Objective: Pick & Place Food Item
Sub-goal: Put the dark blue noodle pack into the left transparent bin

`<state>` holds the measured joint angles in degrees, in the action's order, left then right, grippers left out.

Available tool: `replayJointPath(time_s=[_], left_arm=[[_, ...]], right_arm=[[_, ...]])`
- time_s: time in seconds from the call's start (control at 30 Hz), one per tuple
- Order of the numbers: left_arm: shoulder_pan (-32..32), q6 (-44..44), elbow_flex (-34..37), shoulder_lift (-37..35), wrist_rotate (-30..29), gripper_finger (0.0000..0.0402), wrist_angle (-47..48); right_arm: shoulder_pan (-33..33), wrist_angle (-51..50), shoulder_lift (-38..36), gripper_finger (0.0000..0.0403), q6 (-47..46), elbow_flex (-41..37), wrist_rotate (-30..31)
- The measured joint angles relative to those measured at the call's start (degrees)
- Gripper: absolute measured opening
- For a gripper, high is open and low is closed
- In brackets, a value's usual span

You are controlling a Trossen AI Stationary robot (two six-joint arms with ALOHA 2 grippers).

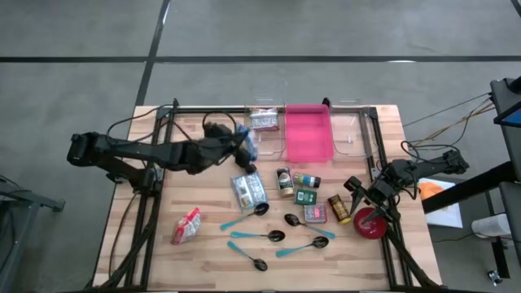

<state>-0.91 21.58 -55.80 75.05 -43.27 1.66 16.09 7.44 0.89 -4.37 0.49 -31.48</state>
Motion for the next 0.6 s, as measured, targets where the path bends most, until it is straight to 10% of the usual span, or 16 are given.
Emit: replayJointPath(time_s=[0.6], left_arm=[[19.14,-4.63,-4.21,9.14,18.85,0.0003,-12.58]], right_arm=[[0.01,-0.04,0.0,0.0206,-0.01,0.0,0.0]])
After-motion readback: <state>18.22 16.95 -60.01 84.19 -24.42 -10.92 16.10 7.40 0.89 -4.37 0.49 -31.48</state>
